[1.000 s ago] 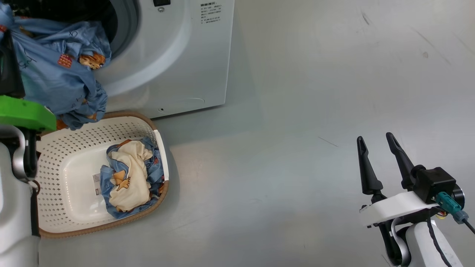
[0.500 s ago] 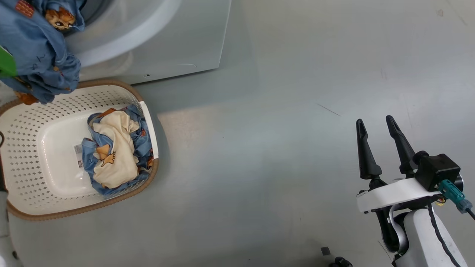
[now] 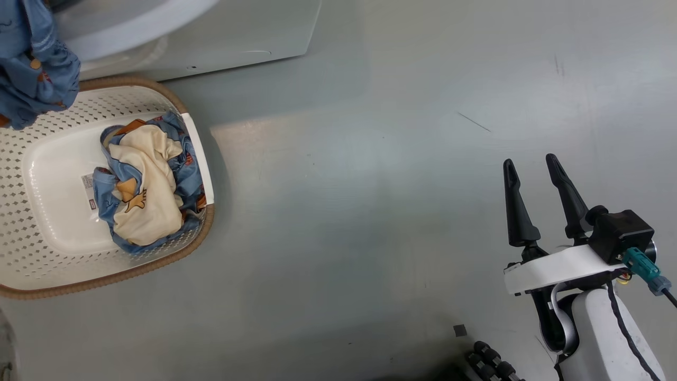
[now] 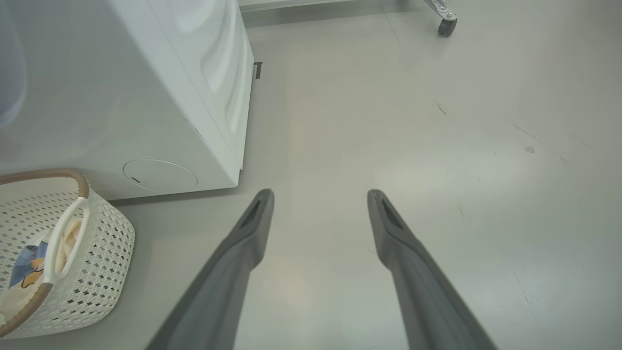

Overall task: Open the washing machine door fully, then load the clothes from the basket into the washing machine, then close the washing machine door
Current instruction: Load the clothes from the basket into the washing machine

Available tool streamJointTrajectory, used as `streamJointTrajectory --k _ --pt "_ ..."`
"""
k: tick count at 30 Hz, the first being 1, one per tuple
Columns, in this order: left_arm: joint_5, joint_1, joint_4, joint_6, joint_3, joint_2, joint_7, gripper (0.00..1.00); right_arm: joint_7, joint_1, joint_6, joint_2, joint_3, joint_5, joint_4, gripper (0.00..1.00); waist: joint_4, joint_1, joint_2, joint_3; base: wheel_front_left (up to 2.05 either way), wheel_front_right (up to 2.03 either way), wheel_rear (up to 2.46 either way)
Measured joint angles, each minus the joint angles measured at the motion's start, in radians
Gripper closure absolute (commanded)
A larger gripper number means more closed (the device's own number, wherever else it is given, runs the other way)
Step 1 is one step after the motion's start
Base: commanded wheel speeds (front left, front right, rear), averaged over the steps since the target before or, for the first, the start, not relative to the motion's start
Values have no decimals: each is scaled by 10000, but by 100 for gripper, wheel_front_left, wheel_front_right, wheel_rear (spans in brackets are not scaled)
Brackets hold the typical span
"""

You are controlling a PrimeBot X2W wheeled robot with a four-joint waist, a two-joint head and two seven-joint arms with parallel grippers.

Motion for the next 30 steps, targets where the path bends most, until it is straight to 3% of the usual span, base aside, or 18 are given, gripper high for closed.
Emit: streamJointTrajectory --k 8,18,24,30 --pt "-63 -976 629 0 -560 90 1112 100 0 1 0 19 -36 13 19 0 19 0 0 496 0 0 0" --pt "-65 -2180 941 0 -677 82 1461 100 0 -37 0 31 207 15 33 0 163 -1 0 1050 0 0 0" --pt "-23 -2717 1041 0 -698 257 1051 100 0 -208 2 48 299 46 52 0 170 -1 0 1309 0 0 0" --pt "295 -2976 938 0 -830 314 -234 100 0 -242 2 63 351 100 98 0 134 -1 0 1458 0 0 0"
